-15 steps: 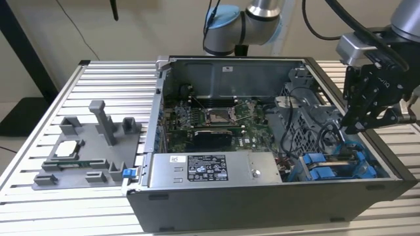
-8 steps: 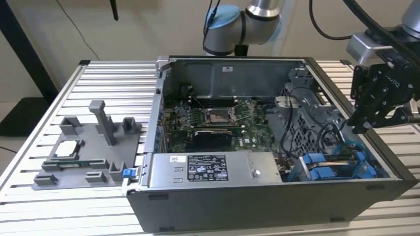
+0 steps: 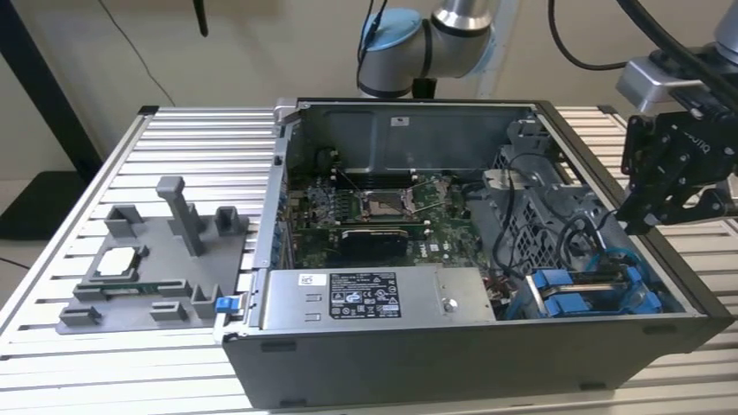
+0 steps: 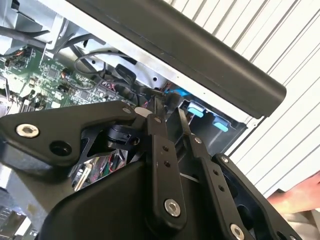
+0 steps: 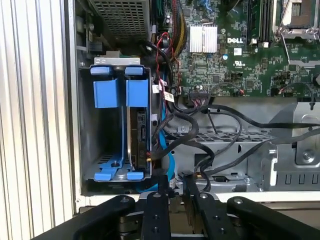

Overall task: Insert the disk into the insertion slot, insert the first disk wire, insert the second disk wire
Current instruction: 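Insert the second disk wire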

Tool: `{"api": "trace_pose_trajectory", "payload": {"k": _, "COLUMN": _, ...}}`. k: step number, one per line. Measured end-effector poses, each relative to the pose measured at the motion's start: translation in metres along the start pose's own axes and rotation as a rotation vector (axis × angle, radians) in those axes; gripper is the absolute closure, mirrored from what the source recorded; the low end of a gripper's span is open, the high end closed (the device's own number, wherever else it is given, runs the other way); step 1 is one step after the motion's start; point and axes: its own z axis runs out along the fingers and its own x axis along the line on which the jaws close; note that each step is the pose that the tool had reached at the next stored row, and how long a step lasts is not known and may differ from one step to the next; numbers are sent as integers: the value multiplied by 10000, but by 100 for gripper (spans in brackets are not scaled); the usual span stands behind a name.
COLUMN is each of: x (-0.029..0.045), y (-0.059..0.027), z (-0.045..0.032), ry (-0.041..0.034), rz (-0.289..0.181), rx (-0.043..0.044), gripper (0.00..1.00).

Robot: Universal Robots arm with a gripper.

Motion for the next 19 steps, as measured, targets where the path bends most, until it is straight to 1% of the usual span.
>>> {"api": "trace_pose_trajectory", "payload": {"k": 6, "x": -1, "y": -12, "z": 1, "ry": -1, "rz": 0, "rx": -2, "gripper": 0}}
{"api": "trace_pose_trajectory", "payload": {"k": 13, "x": 0, "y": -31, "z": 2, "ry": -5, "rz": 0, "rx": -25, "gripper": 0}}
{"api": "trace_pose_trajectory", "payload": {"k": 16, "x": 1, "y": -59, "z": 3, "ry": -8, "rz": 3, "rx": -81, "gripper": 0}}
{"api": "trace_pose_trajectory", "payload": {"k": 19, "x": 8, "y": -97, "z": 3, "ry": -5, "rz": 8, "rx": -177, "gripper": 0}}
